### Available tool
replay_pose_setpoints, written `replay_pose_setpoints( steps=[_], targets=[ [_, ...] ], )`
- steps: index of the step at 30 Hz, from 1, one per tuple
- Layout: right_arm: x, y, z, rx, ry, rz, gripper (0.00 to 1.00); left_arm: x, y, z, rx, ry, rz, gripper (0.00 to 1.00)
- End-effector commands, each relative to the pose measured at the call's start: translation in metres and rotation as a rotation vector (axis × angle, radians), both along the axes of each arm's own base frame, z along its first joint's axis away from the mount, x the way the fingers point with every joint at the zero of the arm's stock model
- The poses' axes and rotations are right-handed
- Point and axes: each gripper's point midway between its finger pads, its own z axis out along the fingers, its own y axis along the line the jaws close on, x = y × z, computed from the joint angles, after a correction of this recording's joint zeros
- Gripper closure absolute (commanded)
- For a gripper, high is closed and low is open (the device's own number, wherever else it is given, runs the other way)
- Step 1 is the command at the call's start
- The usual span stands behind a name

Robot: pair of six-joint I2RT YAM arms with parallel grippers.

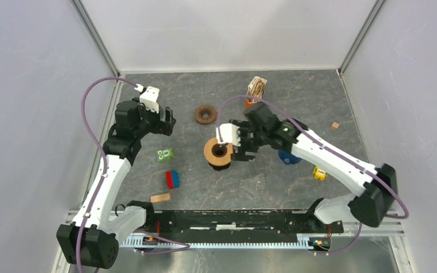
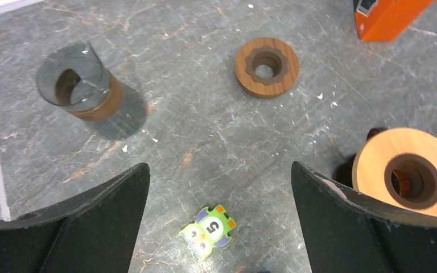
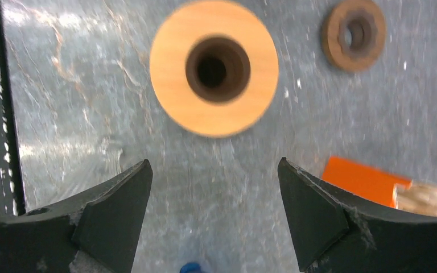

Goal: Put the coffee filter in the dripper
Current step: Pick up the coffee dripper from the center of the board.

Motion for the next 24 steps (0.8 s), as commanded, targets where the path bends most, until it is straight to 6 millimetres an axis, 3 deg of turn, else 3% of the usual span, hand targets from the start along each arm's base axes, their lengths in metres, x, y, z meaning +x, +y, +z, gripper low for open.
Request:
replay_pose_setpoints(
  steps=[1,5,11,16,24],
  targets=[
    [0.003,-0.042,-0.010,0.027,0.034,-0.068,0.14,-0.007,-0.021,-0.008,0.023,0.009,-0.144,0.00],
    [-0.015,-0.078,-0.033,-0.005,0.061,-0.066,0.18,-0.012,-0.030,-0.012,0.027,0.013,-0.187,0.00],
    [-0.048,-0.098,-0.067,-0.052,0.081,0.016,0.24,-0.013,-0.035,-0.015,0.016,0.018,-0.191,0.00],
    [-0.053,-0.103,-0.087,-0.072,0.075,0.053,0.27,-0.014,-0.037,-0.017,0.005,0.026,-0.191,0.00],
    [-0.053,-0.087,-0.107,-0.040,0.120,0.111,0.37,-0.015,-0.038,-0.019,0.009,0.031,-0.196,0.00]
  ],
)
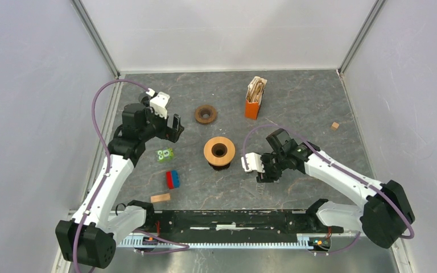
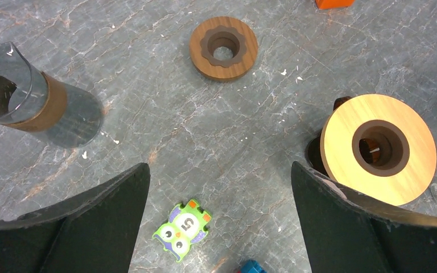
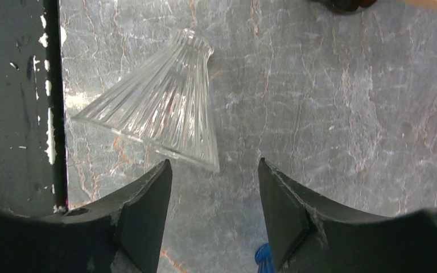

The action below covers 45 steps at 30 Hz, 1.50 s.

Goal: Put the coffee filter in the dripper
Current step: Pick up the coffee dripper from the center of the board.

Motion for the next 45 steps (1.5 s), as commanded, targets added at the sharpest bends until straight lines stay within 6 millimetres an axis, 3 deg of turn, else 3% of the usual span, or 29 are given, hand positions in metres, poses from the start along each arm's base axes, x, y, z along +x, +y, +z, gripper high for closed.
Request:
replay_pose_setpoints(
  steps=[1,5,9,19,26,30,35,40,45],
  targets=[
    [0.008,0.022,0.000,0.086,-0.023,0.064,0.38,0.001,-0.004,0.002,0.009,-0.029,-0.031,0.00],
    [0.012,0.028,-0.005,0.094,-0.015,0.075,0.48,0.000,-0.003,0.001,0.024,-0.034,-0.033,0.00],
    [0.006,0.034,-0.002,0.111,0.036,0.103,0.66,0.000,-0.002,0.003,0.028,-0.043,-0.034,0.00],
    [0.004,0.056,0.049,0.226,0.096,0.076,0.97,0.001,-0.007,0.008,0.040,-0.055,-0.055,0.00],
    [0.013,0.073,0.078,0.258,0.167,0.052,1.00,0.002,-0.016,0.015,0.077,-0.053,-0.081,0.00],
    [0.023,0.082,0.102,0.300,0.149,0.025,1.00,-0.009,-0.035,0.025,0.057,-0.062,-0.174,0.00],
    [0.057,0.093,0.141,0.367,0.065,-0.148,1.00,-0.032,-0.067,0.049,-0.052,-0.032,-0.323,0.01],
    [0.092,0.107,0.184,0.456,0.035,-0.319,1.00,-0.023,-0.069,0.075,-0.055,-0.012,-0.203,0.08],
    [0.114,0.122,0.205,0.511,0.055,-0.405,1.00,-0.039,-0.090,0.099,-0.104,0.029,-0.245,0.11]
  ],
)
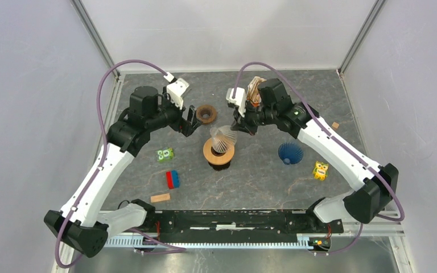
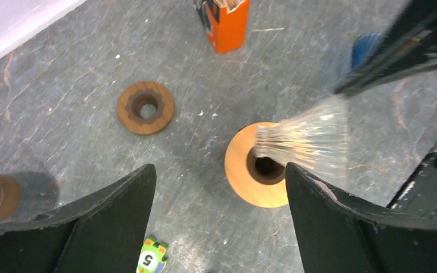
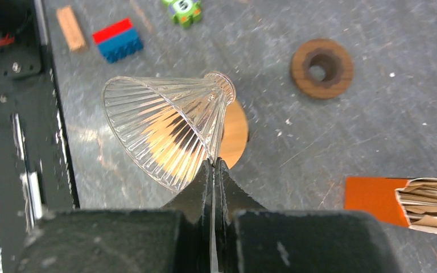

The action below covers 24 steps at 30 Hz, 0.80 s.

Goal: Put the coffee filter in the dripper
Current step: Place the coffee dripper in the dripper holder.

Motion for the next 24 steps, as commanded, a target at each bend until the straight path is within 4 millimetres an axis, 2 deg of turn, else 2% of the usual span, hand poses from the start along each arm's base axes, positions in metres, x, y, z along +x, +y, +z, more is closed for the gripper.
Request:
replay_pose_setpoints(
  steps=[1,3,7,10,14,24],
  targets=[
    [0.030,0.016,0.035,0.102,0.007,-0.139,1.00,-0.017,-0.016,0.022,-0.077,0.075,0.000,0.11],
    [0.041,0.019,0.038,0.113,0.009,-0.184,1.00,-0.017,-0.022,0.023,-0.106,0.104,-0.005,0.12],
    [0.064,0.018,0.044,0.139,-0.025,-0.291,1.00,-0.003,-0.030,0.013,-0.094,0.100,0.015,0.12],
    [0.073,0.018,0.044,0.140,-0.026,-0.341,1.00,0.003,-0.035,0.008,-0.082,0.075,0.018,0.12],
    [0.076,0.021,0.042,0.146,-0.006,-0.355,1.00,0.015,-0.039,-0.001,-0.053,0.043,0.046,0.14],
    [0.078,0.020,0.044,0.154,0.000,-0.375,1.00,0.036,-0.045,-0.024,0.038,-0.040,0.076,0.28]
  ],
)
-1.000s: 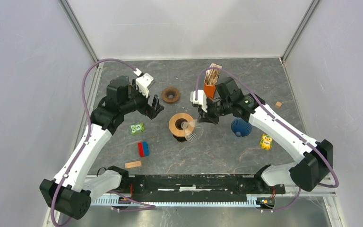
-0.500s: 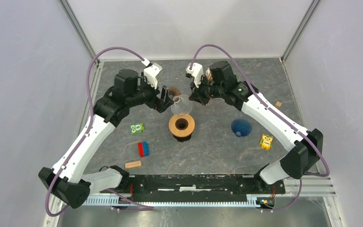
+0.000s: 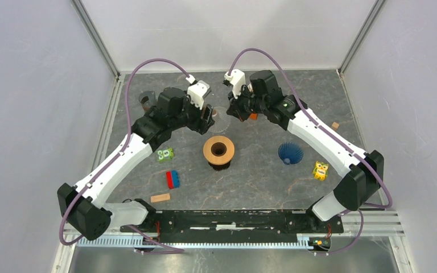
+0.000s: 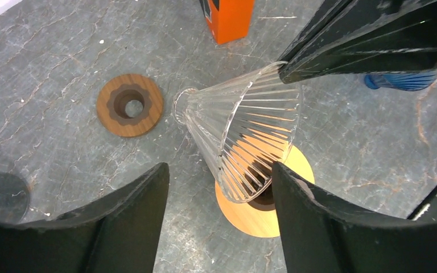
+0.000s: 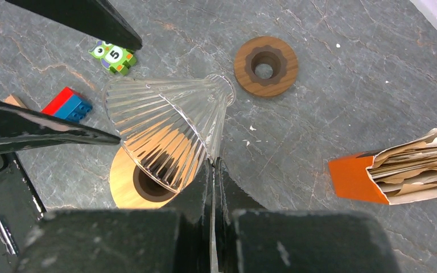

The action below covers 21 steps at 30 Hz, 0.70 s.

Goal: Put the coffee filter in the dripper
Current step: Place the coffee dripper in the dripper holder.

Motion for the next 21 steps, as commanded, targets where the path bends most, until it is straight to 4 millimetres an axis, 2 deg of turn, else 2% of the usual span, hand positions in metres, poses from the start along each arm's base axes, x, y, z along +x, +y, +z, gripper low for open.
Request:
replay_pose_setpoints(
  steps=[1,12,14,18,19,21],
  targets=[
    [0.009,0.003,0.036,0.072,-0.078,-0.025,1.00,0.018,-0.001,0.005,0.009,-0.108,0.032,0.31],
    [0.005,0.001,0.024,0.072,-0.060,-0.035,1.00,0.022,-0.022,-0.013,-0.030,-0.039,-0.021,0.59],
    [0.004,0.001,0.019,0.073,-0.051,-0.033,1.00,0.023,-0.023,-0.014,-0.030,-0.035,-0.019,0.68],
    [-0.001,0.002,0.016,0.076,-0.047,-0.006,1.00,0.020,-0.024,-0.014,-0.040,-0.023,-0.027,0.92],
    [-0.003,0.002,0.016,0.073,-0.051,0.005,0.96,0.017,-0.024,-0.014,-0.041,-0.011,-0.033,0.97],
    [-0.007,0.001,0.016,0.073,-0.065,0.021,0.82,0.006,-0.026,-0.012,-0.051,0.022,-0.070,0.98]
  ],
)
